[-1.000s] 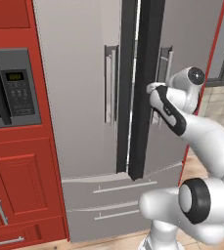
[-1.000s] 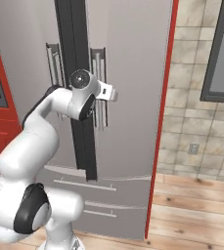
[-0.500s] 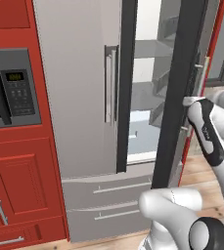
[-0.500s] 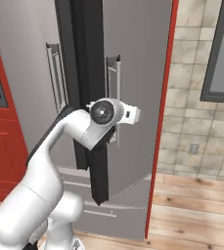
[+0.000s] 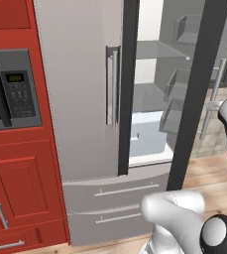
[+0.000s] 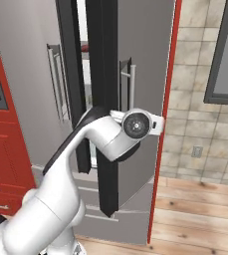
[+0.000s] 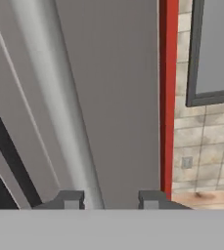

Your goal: Retrieve the sausage and cheese from the fridge and place them on the cutting board on the counter.

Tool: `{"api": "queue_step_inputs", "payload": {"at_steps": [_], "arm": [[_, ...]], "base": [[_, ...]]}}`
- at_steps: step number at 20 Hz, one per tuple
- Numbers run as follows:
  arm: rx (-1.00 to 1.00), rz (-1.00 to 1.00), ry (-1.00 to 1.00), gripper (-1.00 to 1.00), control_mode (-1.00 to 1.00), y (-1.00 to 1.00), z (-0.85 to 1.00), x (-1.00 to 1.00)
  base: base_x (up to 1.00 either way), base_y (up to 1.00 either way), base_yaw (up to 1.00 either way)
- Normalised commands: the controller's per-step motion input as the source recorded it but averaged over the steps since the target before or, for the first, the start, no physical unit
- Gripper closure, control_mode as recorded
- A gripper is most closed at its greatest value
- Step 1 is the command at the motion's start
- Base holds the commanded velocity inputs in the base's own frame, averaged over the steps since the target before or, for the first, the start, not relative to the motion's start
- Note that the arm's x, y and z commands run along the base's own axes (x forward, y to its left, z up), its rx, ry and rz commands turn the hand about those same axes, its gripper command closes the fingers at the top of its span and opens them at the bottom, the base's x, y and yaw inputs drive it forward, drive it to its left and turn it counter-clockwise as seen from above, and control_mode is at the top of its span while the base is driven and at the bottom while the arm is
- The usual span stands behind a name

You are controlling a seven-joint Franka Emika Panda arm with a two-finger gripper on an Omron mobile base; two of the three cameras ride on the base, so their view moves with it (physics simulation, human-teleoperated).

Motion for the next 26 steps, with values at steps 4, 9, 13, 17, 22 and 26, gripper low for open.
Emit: {"api": "queue_step_inputs", "payload": {"at_steps": [4,9,13,17,22,26], "arm": [[-0.05,-0.03,0.10,-1.00,-1.00,0.08,0.62,-0.94],[-0.26,-0.01,0.07,-1.00,-1.00,0.84,0.60,-0.84],[-0.45,0.00,0.13,-1.00,-1.00,1.00,0.18,0.05],[-0.58,0.00,0.05,-1.00,-1.00,1.00,0.08,0.11],[-0.57,0.00,0.01,-1.00,-1.00,1.00,0.35,-0.15],[-0.29,-0.04,0.01,-1.00,-1.00,0.84,0.05,0.30]], "base": [[0.00,0.00,0.00],[0.00,0.00,0.00],[0.00,0.00,0.00],[0.00,0.00,0.00],[0.00,0.00,0.00],[0.00,0.00,0.00]]}}
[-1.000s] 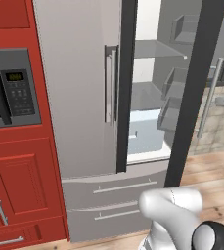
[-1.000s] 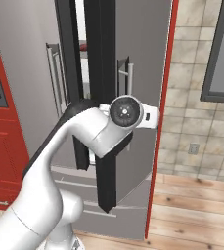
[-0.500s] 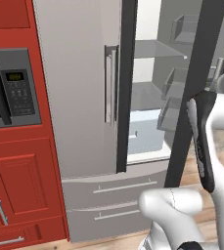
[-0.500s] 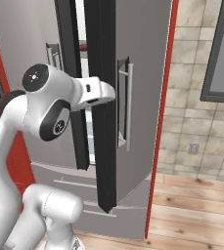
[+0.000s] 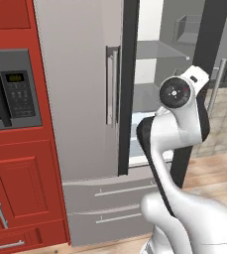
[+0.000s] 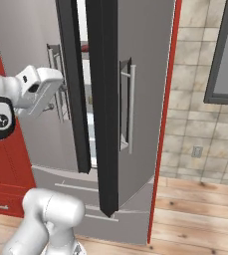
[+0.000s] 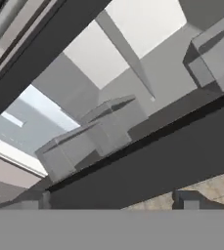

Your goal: Retrieve the sausage and cheese from the fridge and place them on the cutting board on the counter.

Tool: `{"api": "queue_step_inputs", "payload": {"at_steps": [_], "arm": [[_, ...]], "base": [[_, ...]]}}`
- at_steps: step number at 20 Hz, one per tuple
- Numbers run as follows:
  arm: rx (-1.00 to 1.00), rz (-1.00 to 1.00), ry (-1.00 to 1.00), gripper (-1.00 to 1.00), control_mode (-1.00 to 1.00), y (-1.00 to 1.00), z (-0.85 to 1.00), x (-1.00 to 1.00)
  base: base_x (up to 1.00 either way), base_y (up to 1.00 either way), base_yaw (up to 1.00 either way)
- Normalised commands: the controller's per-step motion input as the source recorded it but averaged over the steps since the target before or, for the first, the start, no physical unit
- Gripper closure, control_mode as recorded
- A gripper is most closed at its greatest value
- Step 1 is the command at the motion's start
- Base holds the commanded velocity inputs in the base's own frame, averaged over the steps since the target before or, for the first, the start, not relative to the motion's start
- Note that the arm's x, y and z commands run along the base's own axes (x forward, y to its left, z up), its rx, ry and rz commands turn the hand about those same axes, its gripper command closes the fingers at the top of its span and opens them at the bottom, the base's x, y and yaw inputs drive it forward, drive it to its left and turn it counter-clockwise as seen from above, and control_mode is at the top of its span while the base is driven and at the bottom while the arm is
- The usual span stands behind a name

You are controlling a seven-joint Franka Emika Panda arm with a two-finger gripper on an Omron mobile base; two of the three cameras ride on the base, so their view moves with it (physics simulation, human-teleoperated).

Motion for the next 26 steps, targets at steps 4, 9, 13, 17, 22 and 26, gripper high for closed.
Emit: {"api": "queue_step_inputs", "payload": {"at_steps": [4,9,13,17,22,26], "arm": [[-0.33,-0.17,0.00,-1.00,-1.00,0.17,-0.20,0.94],[-0.30,-0.22,0.00,-1.00,-1.00,0.02,-0.11,0.99],[-0.12,-0.16,0.10,-1.00,-1.00,0.01,-0.08,0.85],[-0.04,-0.12,0.22,-1.00,-1.00,-0.19,0.00,0.65],[0.00,-0.09,0.27,-1.00,-1.00,-0.41,0.01,0.30],[-0.03,-0.07,0.21,-1.00,-1.00,-0.54,-0.03,0.33]], "base": [[0.00,0.00,0.00],[0.00,0.00,0.00],[0.00,0.00,0.00],[0.00,0.00,0.00],[0.00,0.00,0.00],[0.00,0.00,0.00]]}}
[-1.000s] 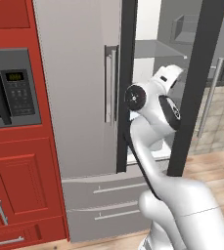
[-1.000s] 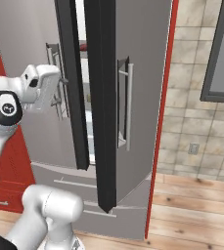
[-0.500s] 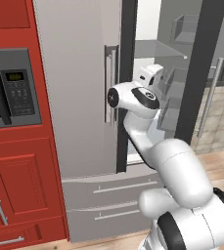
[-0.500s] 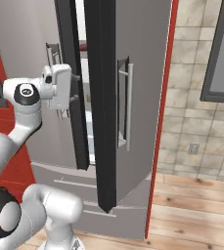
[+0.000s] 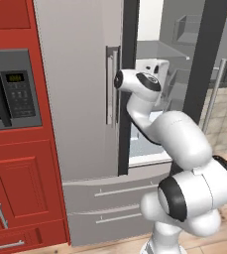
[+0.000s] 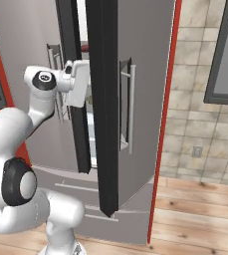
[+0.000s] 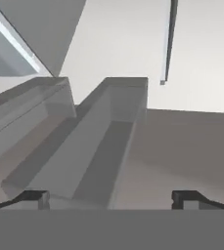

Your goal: Retrieve the sausage and cheese from the fridge and place them on the cutting board on the counter.

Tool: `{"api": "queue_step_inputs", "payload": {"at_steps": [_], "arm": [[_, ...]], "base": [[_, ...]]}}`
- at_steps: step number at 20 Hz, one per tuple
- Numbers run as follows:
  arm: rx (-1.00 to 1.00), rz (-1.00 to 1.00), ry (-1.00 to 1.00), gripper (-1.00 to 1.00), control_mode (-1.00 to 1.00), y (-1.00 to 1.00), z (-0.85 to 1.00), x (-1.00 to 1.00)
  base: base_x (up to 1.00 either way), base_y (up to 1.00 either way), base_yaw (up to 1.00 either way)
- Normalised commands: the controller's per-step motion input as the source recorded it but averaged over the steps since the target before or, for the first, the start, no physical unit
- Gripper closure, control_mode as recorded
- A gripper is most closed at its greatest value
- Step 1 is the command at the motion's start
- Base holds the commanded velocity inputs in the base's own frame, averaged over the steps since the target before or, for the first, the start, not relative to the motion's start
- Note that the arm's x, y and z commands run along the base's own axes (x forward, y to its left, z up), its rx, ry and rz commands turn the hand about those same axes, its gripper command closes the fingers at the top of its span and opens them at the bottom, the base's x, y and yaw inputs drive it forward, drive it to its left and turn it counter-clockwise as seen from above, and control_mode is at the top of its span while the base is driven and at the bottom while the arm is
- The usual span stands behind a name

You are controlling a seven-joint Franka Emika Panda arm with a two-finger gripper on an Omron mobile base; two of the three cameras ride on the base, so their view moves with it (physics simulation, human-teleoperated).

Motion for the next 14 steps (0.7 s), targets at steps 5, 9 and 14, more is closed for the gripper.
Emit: {"api": "queue_step_inputs", "payload": {"at_steps": [5,9,14], "arm": [[-0.12,-0.10,0.19,-1.00,-1.00,-0.75,-0.31,-0.07],[-0.14,-0.13,0.14,-1.00,-1.00,-0.88,-0.41,-0.83],[-0.09,-0.15,0.20,-1.00,-1.00,-1.00,-0.19,-1.00]], "base": [[0.00,0.00,0.00],[0.00,0.00,0.00],[0.00,0.00,0.00]]}}
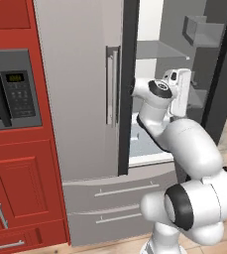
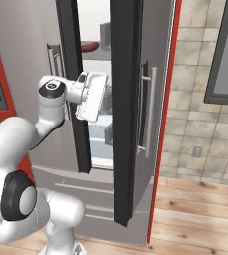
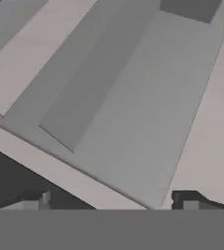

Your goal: Retrieve the sausage and cheese from the fridge and place them on the cutting board on the counter.

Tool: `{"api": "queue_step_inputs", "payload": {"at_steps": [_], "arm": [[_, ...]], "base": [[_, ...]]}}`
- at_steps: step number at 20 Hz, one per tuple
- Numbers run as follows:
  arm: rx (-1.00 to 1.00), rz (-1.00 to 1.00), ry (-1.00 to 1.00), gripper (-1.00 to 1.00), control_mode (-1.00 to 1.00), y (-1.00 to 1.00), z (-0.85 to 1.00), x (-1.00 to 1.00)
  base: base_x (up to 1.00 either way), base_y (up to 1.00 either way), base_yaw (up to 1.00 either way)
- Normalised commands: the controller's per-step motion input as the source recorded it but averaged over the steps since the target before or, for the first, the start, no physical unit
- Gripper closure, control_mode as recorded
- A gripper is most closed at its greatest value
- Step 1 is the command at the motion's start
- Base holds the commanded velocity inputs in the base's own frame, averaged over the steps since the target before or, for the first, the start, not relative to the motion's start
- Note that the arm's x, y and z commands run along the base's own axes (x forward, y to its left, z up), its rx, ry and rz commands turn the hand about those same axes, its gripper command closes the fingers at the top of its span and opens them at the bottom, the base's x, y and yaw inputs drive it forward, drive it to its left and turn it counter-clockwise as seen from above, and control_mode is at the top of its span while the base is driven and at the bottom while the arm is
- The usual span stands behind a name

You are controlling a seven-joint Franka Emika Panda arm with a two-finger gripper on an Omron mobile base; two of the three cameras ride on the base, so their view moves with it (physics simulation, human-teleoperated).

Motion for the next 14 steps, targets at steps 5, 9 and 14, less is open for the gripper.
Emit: {"api": "queue_step_inputs", "payload": {"at_steps": [5,9,14], "arm": [[0.05,-0.10,0.09,-1.00,-1.00,-0.95,-0.04,-0.35],[0.20,-0.12,-0.08,-1.00,-1.00,-0.81,0.05,0.03],[0.41,-0.12,-0.01,-1.00,-1.00,-1.00,0.15,0.27]], "base": [[0.00,0.00,0.00],[0.00,0.00,0.00],[0.00,0.00,0.00]]}}
